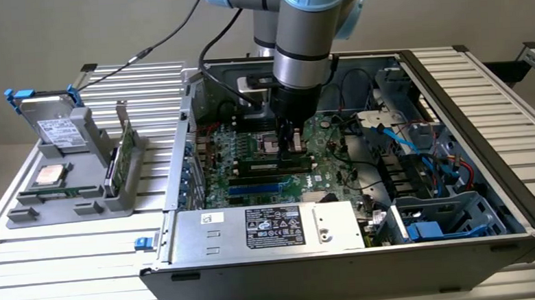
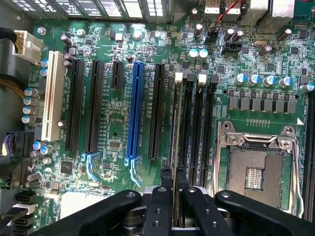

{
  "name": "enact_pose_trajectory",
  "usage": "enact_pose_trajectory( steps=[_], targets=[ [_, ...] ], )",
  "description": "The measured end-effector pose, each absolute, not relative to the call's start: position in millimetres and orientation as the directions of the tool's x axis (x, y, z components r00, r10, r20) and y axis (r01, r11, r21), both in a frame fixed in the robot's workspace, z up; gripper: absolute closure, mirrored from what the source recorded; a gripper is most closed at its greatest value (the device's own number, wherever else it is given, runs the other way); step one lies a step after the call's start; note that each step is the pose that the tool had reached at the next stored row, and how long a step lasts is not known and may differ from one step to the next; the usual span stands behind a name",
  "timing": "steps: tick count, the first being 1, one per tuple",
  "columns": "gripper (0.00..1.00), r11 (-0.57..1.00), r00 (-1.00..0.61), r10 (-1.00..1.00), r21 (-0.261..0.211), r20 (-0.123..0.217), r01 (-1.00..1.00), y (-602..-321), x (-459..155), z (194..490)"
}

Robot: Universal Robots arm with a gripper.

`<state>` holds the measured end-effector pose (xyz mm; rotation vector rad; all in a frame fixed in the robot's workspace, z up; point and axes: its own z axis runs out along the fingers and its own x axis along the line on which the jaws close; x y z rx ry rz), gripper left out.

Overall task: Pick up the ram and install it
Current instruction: 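Insert the ram into the slot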

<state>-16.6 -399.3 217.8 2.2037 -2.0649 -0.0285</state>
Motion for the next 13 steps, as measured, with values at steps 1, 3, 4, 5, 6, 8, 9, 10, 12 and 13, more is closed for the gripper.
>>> enact_pose_trajectory(
  steps=[1, 3, 4, 5, 6, 8, 9, 10, 12, 13],
  targets=[
    [0.85, -0.061, 0.068, -0.995, 0.101, 0.069, -0.993, -399.3, -16.6, 217.8],
    [0.61, -0.061, 0.069, -0.995, 0.101, 0.069, -0.993, -399.3, -17.0, 217.9],
    [0.55, -0.062, 0.069, -0.995, 0.101, 0.069, -0.993, -399.3, -18.1, 221.6],
    [0.55, -0.062, 0.069, -0.995, 0.101, 0.07, -0.993, -399.3, -19.5, 226.5],
    [0.55, -0.063, 0.07, -0.995, 0.101, 0.069, -0.993, -399.3, -22.8, 237.6],
    [0.55, -0.063, 0.07, -0.995, 0.101, 0.069, -0.993, -399.3, -23.3, 240.4],
    [0.55, -0.063, 0.07, -0.995, 0.101, 0.069, -0.993, -399.3, -23.3, 240.4],
    [0.55, -0.063, 0.07, -0.995, 0.101, 0.069, -0.993, -399.3, -23.3, 240.4],
    [0.55, -0.063, 0.07, -0.995, 0.101, 0.069, -0.993, -399.3, -23.4, 240.4],
    [0.55, -0.063, 0.07, -0.995, 0.101, 0.069, -0.993, -399.3, -23.4, 240.4]
  ],
)
